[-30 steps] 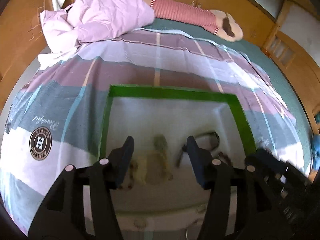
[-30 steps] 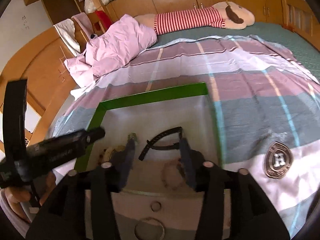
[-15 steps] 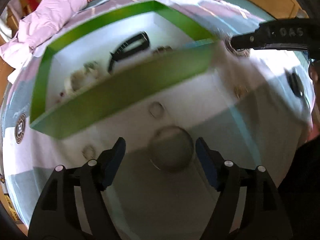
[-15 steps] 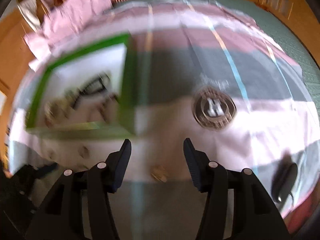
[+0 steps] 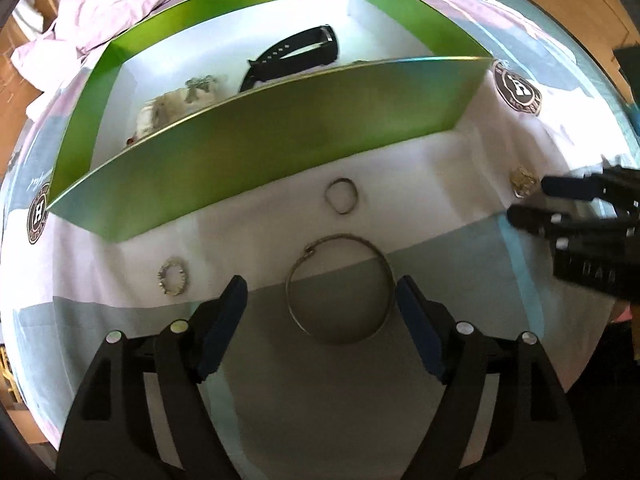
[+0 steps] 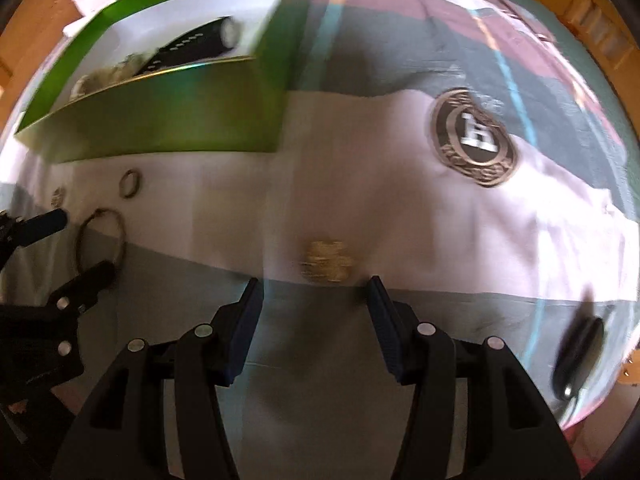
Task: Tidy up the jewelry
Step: 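Move the right tool to the gold flower brooch while the left moves to the silver bangle, then grasp the gold flower brooch with the right tool while the left grasps the silver bangle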
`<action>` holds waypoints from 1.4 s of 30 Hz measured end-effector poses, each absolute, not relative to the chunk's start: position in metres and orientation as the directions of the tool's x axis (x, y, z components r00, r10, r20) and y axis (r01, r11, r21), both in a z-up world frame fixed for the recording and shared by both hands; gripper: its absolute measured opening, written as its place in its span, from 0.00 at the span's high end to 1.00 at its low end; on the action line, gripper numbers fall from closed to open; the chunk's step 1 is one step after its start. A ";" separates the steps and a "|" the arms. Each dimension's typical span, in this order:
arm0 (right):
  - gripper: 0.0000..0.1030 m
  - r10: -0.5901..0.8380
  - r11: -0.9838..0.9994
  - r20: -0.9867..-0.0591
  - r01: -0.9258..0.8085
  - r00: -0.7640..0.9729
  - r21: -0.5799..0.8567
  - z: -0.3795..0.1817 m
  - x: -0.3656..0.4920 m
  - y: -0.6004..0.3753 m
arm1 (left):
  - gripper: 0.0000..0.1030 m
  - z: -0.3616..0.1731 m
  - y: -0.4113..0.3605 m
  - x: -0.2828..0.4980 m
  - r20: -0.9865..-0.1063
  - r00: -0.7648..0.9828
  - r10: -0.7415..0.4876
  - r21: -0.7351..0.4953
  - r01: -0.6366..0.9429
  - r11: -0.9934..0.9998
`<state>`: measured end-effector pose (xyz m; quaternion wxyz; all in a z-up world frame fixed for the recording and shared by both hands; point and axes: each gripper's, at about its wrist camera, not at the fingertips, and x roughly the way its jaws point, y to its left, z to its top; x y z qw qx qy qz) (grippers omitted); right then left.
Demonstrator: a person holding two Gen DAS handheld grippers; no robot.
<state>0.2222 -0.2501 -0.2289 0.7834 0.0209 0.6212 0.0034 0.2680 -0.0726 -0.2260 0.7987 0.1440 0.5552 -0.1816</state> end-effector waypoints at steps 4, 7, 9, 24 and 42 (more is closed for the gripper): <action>0.48 0.192 0.980 -0.939 -0.012 0.285 0.196 -0.214 0.220 -0.249 | 0.25 -0.226 -0.057 0.275 -0.941 0.318 -0.120 0.020 0.403 0.915; 0.48 0.192 0.976 -0.924 0.033 0.330 0.215 -0.204 0.219 -0.262 | 0.25 -0.227 -0.047 0.280 -0.947 0.287 -0.146 -0.029 0.376 0.926; 0.48 0.163 0.976 -0.928 0.086 0.334 0.203 -0.206 0.219 -0.273 | 0.25 -0.227 -0.043 0.280 -0.948 0.280 -0.150 -0.038 0.370 0.928; 0.48 -0.005 0.996 -0.962 0.082 0.274 0.019 -0.229 0.222 -0.256 | 0.25 -0.237 -0.056 0.277 -0.951 0.288 -0.111 0.013 0.396 0.918; 0.77 0.004 1.000 -0.933 0.026 0.359 0.014 -0.209 0.214 -0.227 | 0.43 -0.236 -0.072 0.275 -0.937 0.322 -0.131 0.018 0.421 0.907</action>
